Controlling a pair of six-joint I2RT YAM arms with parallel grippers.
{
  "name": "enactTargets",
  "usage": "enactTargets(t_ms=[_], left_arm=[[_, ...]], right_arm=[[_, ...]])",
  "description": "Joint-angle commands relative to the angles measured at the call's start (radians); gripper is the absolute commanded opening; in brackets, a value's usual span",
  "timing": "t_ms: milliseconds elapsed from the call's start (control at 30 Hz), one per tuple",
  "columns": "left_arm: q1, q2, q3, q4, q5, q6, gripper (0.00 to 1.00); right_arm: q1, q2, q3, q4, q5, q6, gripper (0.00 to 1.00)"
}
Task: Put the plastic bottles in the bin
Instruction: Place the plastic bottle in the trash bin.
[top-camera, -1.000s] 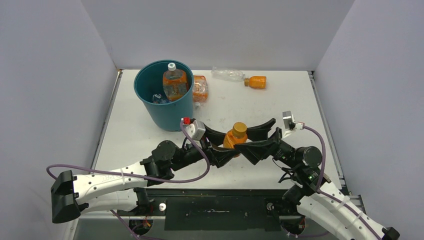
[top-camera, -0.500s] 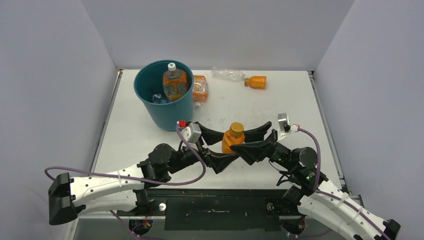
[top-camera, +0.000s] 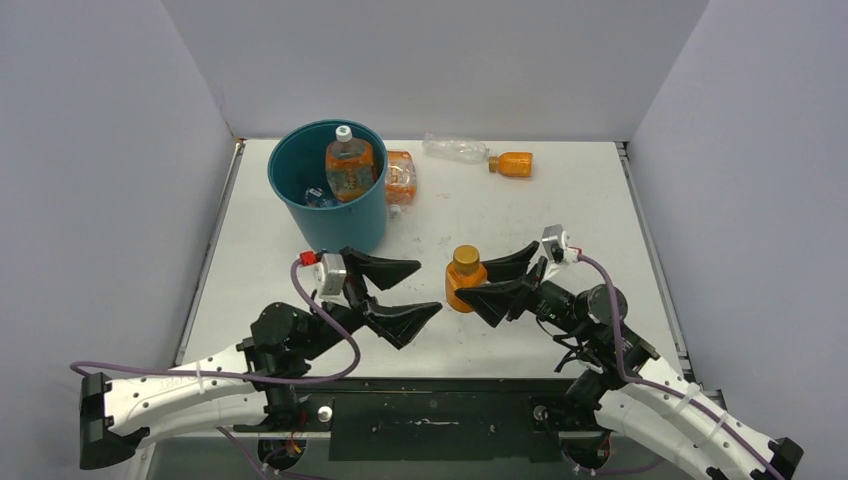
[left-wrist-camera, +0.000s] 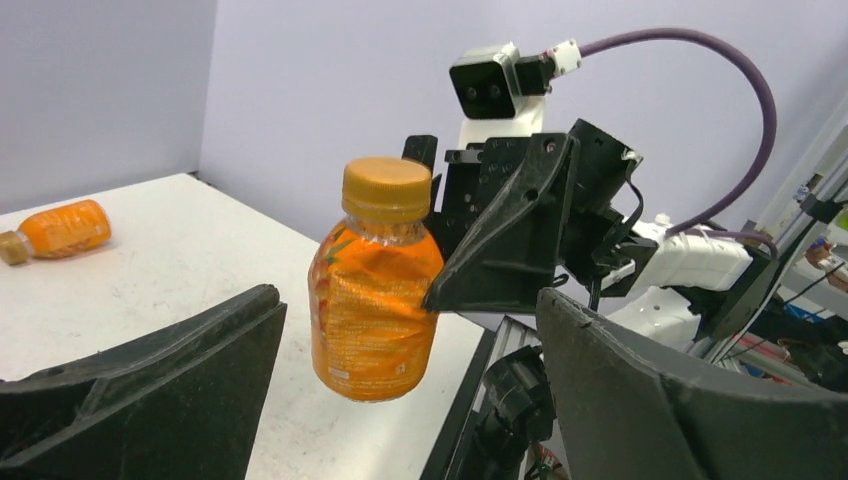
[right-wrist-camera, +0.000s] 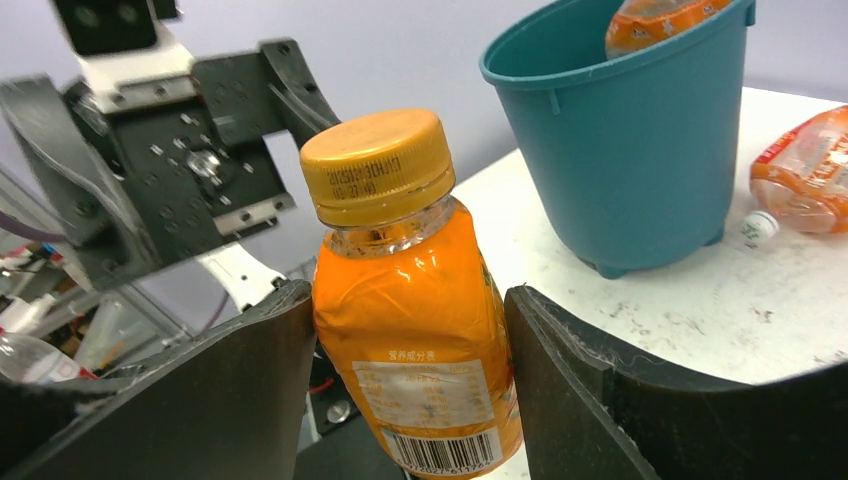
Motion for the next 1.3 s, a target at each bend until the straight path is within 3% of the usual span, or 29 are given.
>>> enactTargets(t_ms=[0,167,367,700,833,967,1000,1067,1167,1200,1267], left_arm=[[0.009,-0.002,0.164,-0.121,-0.075,0.005,0.96],[0.018,0.174,0.466,-0.498,-0.11,-0.042,0.96],[0.018,0.284,0.516,-0.562,-0.069,-0.065,1.0],[0.023,0.379,0.564,-0.609,-0.092,-0.08,0.73],[0.029,0.4,0.581,-0.622,-0.079,-0.077,0.56],[0.032,0.397,0.569,-0.6,-0.077,-0.076,0.29],[0.032,0.392,0.564,-0.589,-0.082,-0.072,0.21],[0.034,0.382,0.563,-0.581,-0.102,-0.057,0.02],[0.046,0.356,0.576,-0.586,-0.138,-0.023,0.0],[0.052,0.344,0.584,-0.588,-0.15,-0.006,0.0],[0.07,0.316,0.612,-0.618,-0.187,0.036,0.0]], right_arm=[[0.008,0.029,0.081,-0.113,0.004,-0.154,0.05],[0.011,0.024,0.088,-0.141,0.016,-0.181,0.05],[0.012,0.02,0.079,-0.125,0.018,-0.168,0.05],[0.014,0.005,0.071,-0.103,0.01,-0.156,0.05],[0.015,0.007,0.075,-0.112,0.012,-0.162,0.05],[0.016,0.007,0.072,-0.111,0.013,-0.158,0.06],[0.017,0.007,0.073,-0.114,0.013,-0.156,0.11],[0.017,0.009,0.079,-0.124,0.012,-0.15,0.44],[0.017,0.008,0.103,-0.157,0.008,-0.143,0.9],[0.016,0.005,0.114,-0.175,0.009,-0.141,0.95],[0.017,-0.01,0.137,-0.21,0.009,-0.138,0.9]])
